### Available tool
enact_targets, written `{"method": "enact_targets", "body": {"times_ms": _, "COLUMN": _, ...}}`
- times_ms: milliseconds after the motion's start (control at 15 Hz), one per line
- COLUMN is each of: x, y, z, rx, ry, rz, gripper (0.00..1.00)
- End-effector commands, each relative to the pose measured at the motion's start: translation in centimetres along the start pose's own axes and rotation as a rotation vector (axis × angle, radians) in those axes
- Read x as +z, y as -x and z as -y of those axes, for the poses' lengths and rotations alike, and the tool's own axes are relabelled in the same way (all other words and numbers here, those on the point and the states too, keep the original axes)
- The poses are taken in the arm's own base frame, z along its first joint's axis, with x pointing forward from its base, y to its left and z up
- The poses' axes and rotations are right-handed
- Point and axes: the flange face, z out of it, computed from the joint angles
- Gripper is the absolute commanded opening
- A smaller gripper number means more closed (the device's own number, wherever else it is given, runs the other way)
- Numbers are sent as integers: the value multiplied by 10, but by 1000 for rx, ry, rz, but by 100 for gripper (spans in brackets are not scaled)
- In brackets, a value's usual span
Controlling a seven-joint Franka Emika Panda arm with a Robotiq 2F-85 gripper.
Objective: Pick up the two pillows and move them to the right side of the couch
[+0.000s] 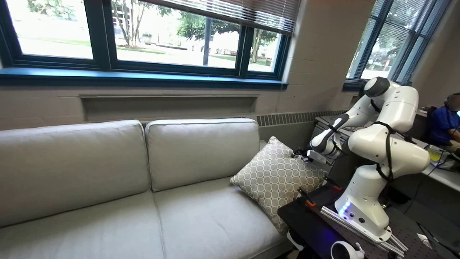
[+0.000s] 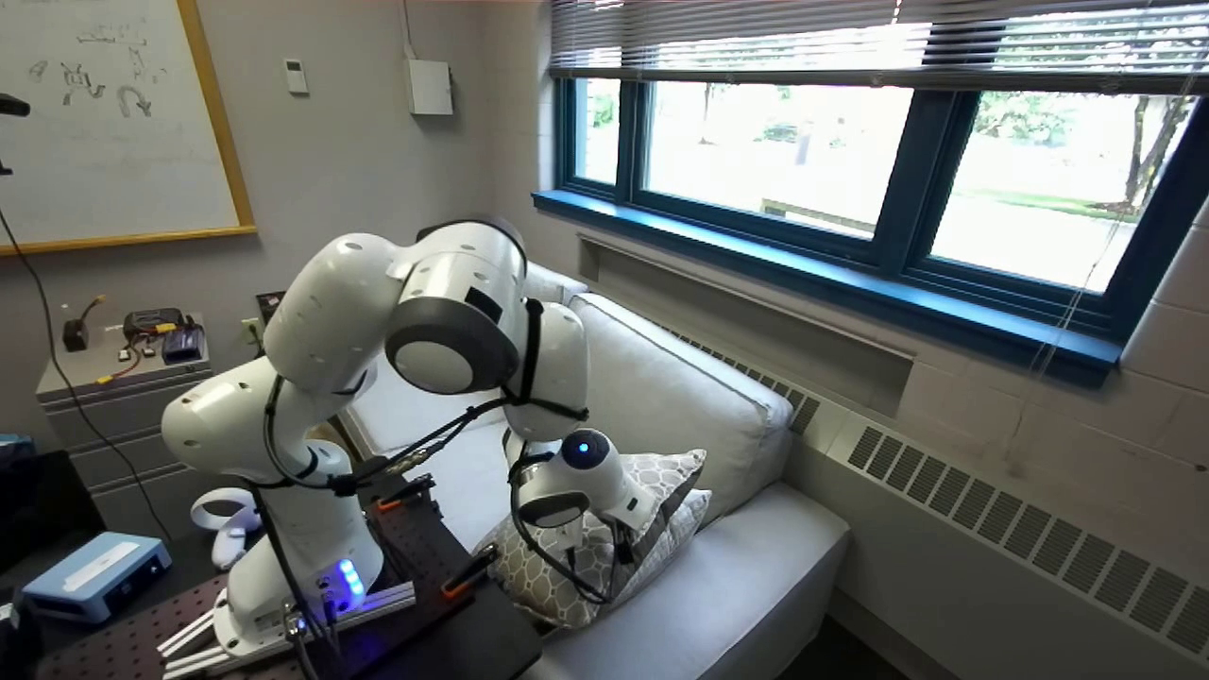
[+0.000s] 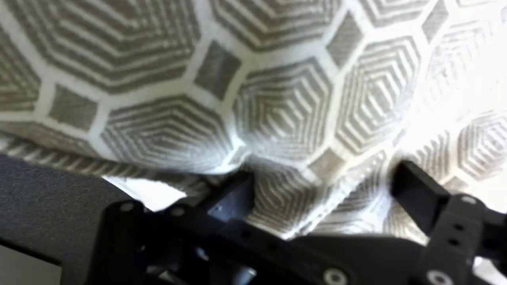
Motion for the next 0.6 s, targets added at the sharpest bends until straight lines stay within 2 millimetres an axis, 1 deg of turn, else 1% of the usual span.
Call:
{"method": "enact_targets", "body": {"times_ms": 0, "x": -6, "y": 2, "z": -24, "rx": -23, "ry": -33, "rz": -24, "gripper": 100}}
{"method": "enact_targets", "body": {"times_ms": 333, "x": -15, "y": 10, "z": -53, "rx": -63, "ry": -32, "rz": -37, "gripper": 100}}
{"method": "enact_targets", "body": {"times_ms": 533, "x": -20, "y": 15, "z": -64, "rx": -86, "ry": -30, "rz": -41, "gripper": 100}}
